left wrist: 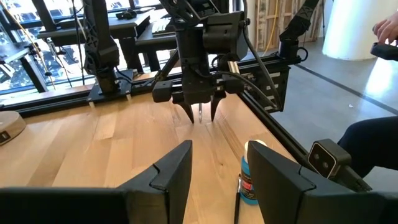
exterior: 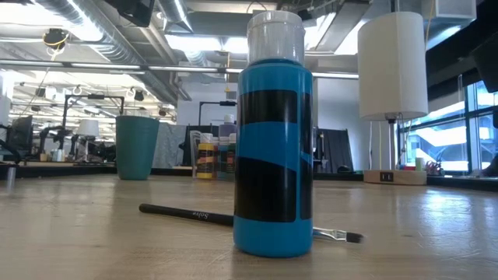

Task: Pick & Place Paint Supplies
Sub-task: Put the silver paint brush into the green cup

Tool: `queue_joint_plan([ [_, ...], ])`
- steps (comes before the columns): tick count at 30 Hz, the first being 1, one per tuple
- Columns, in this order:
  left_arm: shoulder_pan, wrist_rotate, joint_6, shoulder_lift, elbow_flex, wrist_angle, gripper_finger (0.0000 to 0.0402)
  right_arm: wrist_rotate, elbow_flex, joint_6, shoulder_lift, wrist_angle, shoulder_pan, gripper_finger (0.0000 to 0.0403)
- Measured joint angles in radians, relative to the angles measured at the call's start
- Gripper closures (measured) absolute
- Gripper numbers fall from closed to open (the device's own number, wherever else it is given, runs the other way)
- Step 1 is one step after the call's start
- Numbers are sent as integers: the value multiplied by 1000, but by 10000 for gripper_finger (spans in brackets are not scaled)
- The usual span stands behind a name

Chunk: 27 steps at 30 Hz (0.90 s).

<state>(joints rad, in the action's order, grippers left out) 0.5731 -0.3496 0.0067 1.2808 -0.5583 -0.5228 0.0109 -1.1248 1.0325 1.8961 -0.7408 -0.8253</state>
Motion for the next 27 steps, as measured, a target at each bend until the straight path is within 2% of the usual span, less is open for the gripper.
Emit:
queue_joint_plan([
  [11,0,0,-1,0,0,3,251,-23,0,8,0,-5,0,191],
  [27,0,2,-3,0,0,4,251,-43,1,53,0,-15,-5,229],
])
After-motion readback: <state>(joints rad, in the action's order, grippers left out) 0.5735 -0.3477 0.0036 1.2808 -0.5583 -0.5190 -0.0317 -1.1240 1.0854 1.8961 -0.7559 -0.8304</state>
